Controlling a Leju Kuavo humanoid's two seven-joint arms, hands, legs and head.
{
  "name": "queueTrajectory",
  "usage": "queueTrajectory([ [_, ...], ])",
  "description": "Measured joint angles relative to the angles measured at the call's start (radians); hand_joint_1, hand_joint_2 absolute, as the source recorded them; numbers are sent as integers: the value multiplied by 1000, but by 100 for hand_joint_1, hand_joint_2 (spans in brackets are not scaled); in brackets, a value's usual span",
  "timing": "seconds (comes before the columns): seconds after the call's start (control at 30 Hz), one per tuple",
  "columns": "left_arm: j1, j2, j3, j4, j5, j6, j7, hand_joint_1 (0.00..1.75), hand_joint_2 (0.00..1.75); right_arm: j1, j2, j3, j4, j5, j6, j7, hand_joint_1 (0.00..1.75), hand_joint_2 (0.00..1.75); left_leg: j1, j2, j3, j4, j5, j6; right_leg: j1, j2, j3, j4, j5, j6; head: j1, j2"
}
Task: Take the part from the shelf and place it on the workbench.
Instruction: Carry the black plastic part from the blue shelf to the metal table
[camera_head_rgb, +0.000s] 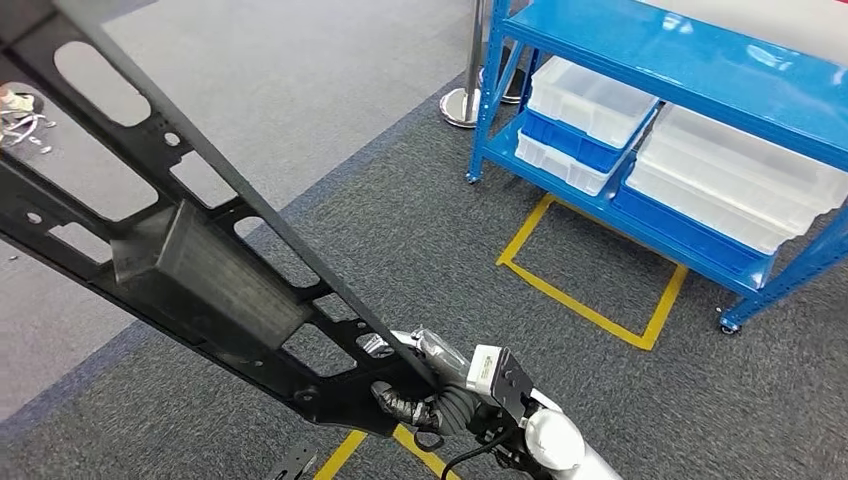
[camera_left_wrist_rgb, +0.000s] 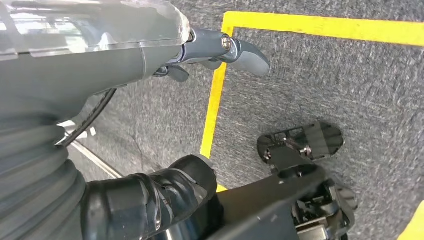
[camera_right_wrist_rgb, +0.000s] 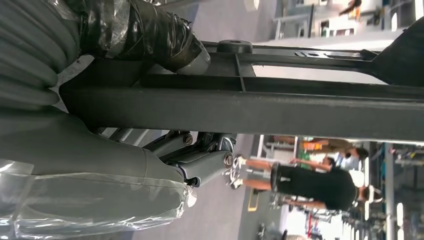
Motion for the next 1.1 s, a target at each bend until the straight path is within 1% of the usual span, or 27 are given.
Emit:
queueTrajectory([
  [0.03, -1, 0, 0, 0, 0, 0, 0, 0, 175, -2, 0, 0, 0, 0, 0, 0, 175, 175, 0, -12, -3, 6, -2, -4, -1, 19, 29, -65, 27, -2, 0, 0],
  [0.07, -2, 0, 0, 0, 0, 0, 0, 0, 175, -4, 1, 0, 0, -1, 0, 0, 175, 175, 0, -22, -7, 11, -4, -9, -3, 35, 49, -112, 43, -4, 0, 0],
  [0.1, -3, 0, 0, 0, 0, 0, 0, 0, 175, -6, 1, 0, 0, -1, 0, 0, 175, 175, 0, -30, -12, 13, -4, -14, -2, 46, 57, -133, 45, -6, 0, 0],
  [0.13, -3, 1, 0, 1, 0, 0, 0, 0, 175, -7, 2, 0, 0, -2, 1, -1, 175, 175, 2, -38, -16, 14, -3, -20, 0, 49, 58, -136, 42, -9, 0, 0],
  [0.17, -2, 1, 0, 2, -1, 0, 0, 0, 175, -8, 4, 0, 0, -3, 3, -1, 175, 175, 4, -46, -20, 12, -1, -27, 0, 40, 59, -138, 45, -15, 0, 0],
  [0.2, -1, 3, 1, 3, -1, 1, 0, 0, 175, -10, 6, 0, 0, -5, 6, -1, 175, 175, 5, -44, -22, 14, -3, -32, 0, 31, 61, -142, 47, -21, 0, 0],
  [0.27, -2, 6, 3, 4, -1, 1, -1, 0, 175, -15, 13, 0, 1, -13, 15, -3, 175, 175, 4, -3, -44, 59, -31, -43, -3, 9, 66, -152, 52, -34, -3, 0],
  [0.33, -6, 7, 5, 5, -1, 1, -2, 0, 175, -19, 17, 0, 5, -25, 26, -6, 175, 175, 5, 48, -100, 176, -91, -52, -1, -16, 68, -155, 51, -41, -5, 0],
  [0.37, -8, 7, 7, 5, -1, 1, -2, 0, 175, -22, 18, 0, 8, -32, 34, -6, 175, 175, 7, 59, -131, 239, -117, -56, 1, -29, 68, -155, 50, -43, -5, 0],
  [0.4, -8, 7, 10, 5, 0, 1, -2, 0, 175, -26, 19, 0, 13, -38, 43, -6, 175, 175, 8, 64, -154, 283, -129, -59, 2, -42, 68, -155, 49, -44, -5, 0],
  [0.43, -8, 8, 14, 5, 1, 1, -2, 0, 175, -31, 20, 0, 19, -43, 51, -6, 175, 175, 9, 66, -157, 287, -121, -60, 3, -55, 69, -155, 48, -44, -5, 0],
  [0.47, -9, 9, 18, 5, 2, 1, -2, 0, 175, -36, 23, 0, 25, -47, 57, -6, 175, 175, 9, 70, -139, 254, -96, -59, 3, -67, 70, -155, 47, -42, -5, 0],
  [0.5, -10, 10, 22, 6, 3, 1, -2, 0, 175, -41, 26, 0, 30, -50, 61, -6, 175, 175, 8, 79, -104, 186, -59, -57, 3, -77, 73, -155, 45, -41, -5, 0],
  [0.57, -14, 11, 27, 6, 5, 0, -2, 0, 175, -52, 33, 0, 37, -52, 66, -7, 175, 175, 1, 116, -33, 50, -11, -45, 7, -95, 78, -155, 41, -34, -5, 0],
  [0.6, -17, 11, 29, 6, 6, 0, -2, 0, 175, -57, 35, 0, 40, -53, 67, -7, 175, 175, -4, 129, -14, 14, -2, -39, 9, -102, 80, -156, 40, -30, -5, 0],
  [0.63, -18, 11, 29, 6, 6, 0, -3, 0, 175, -61, 37, 0, 43, -54, 67, -7, 175, 175, -8, 133, -10, 1, -2, -32, 11, -109, 81, -158, 40, -26, -4, 0],
  [0.7, -17, 12, 30, 6, 6, 0, -2, 0, 175, -65, 40, 0, 48, -54, 68, -7, 175, 175, -6, 114, -11, -4, 3, -21, 11, -120, 85, -161, 38, -14, -4, 0],
  [0.73, -17, 12, 31, 6, 6, 0, -2, 0, 175, -67, 43, 0, 51, -54, 68, -7, 175, 175, -3, 104, -9, -10, 7, -15, 10, -108, 85, -156, 32, -9, -4, 0],
  [0.77, -17, 13, 31, 6, 6, 0, -2, 0, 175, -69, 44, 0, 52, -54, 68, -7, 175, 175, 1, 94, -7, -15, 11, -8, 8, -87, 78, -137, 17, -5, -4, 0],
  [0.83, -20, 13, 32, 6, 6, 1, -3, 0, 175, -70, 45, 0, 57, -55, 69, -7, 175, 175, 3, 74, -5, -20, 16, 0, 4, -33, 30, -31, -45, 0, -3, 0],
  [0.87, -20, 13, 33, 6, 6, 1, -2, 0, 175, -70, 44, 0, 59, -56, 70, -7, 175, 175, 3, 64, -6, -20, 17, 3, 3, -21, -6, 43, -78, 0, -3, 0],
  [0.9, -20, 14, 34, 6, 7, 1, -2, 0, 175, -70, 44, 0, 62, -57, 73, -7, 175, 175, 2, 52, -6, -19, 17, 4, 3, -15, -39, 108, -101, 1, -3, 0],
  [0.93, -20, 14, 35, 7, 7, 1, 0, 0, 175, -71, 43, 0, 66, -61, 79, -7, 175, 175, 1, 39, -6, -17, 16, 4, 3, -14, -59, 140, -101, 2, -3, 0],
  [0.97, -19, 14, 38, 7, 8, 1, 3, 0, 175, -73, 44, 0, 69, -66, 86, -7, 175, 175, 1, 25, -6, -15, 15, 3, 2, -13, -60, 132, -80, 1, -3, 0],
  [1.0, -19, 15, 41, 7, 8, 0, 6, 0, 175, -76, 44, 1, 74, -72, 95, -7, 175, 175, 2, 11, -6, -12, 14, 1, 1, -10, -42, 85, -42, 0, -3, 0],
  [1.03, -19, 15, 45, 8, 8, 0, 9, 0, 175, -82, 45, 1, 79, -78, 105, -7, 175, 175, 2, -4, -6, -6, 12, -1, 0, -1, -12, 11, 3, -3, -3, 0],
  [1.1, -21, 16, 52, 9, 8, -1, 14, 0, 175, -95, 48, 1, 91, -91, 124, -9, 175, 175, 3, -25, -11, 3, 7, -10, -3, 34, 40, -108, 48, -9, -3, 0],
])
